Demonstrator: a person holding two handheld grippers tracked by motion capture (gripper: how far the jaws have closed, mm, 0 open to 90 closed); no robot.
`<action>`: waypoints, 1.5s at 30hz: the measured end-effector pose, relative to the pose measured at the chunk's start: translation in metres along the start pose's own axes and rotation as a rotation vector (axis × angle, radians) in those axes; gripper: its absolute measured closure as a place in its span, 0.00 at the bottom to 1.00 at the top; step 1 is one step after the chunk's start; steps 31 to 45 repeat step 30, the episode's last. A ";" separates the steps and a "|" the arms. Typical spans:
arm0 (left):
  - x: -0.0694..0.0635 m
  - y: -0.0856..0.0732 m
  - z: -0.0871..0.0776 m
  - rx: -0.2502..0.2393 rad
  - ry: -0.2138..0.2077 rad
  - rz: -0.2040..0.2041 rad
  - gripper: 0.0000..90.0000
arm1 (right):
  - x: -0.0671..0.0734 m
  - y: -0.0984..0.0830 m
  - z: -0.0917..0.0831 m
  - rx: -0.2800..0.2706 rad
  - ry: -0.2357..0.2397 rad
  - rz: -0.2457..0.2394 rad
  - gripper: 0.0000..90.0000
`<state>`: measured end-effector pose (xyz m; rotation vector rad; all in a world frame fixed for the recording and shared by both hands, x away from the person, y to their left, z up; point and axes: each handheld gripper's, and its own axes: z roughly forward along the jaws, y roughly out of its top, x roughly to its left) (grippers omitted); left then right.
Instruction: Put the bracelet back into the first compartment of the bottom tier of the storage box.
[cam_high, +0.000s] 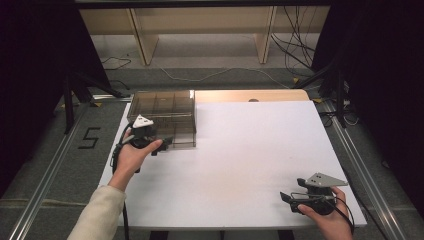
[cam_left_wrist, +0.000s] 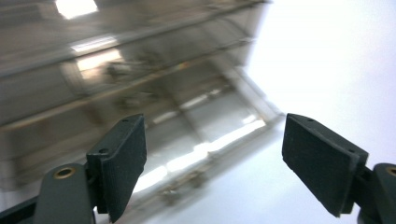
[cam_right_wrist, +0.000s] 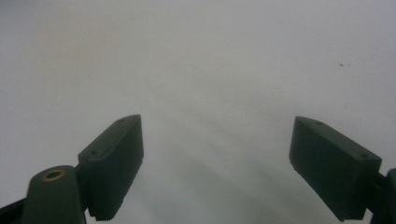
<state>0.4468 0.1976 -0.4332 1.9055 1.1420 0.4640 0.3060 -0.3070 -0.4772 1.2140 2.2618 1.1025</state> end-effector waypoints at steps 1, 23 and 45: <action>-0.006 -0.002 0.000 -0.002 -0.015 0.010 0.25 | 0.000 0.000 0.000 -0.002 0.001 -0.004 0.20; -0.083 -0.074 -0.021 0.028 -0.233 0.191 0.20 | 0.001 0.000 -0.001 0.000 0.008 -0.014 0.20; -0.096 -0.075 -0.017 0.038 -0.263 0.219 0.21 | 0.001 0.000 -0.001 0.004 0.005 -0.012 0.20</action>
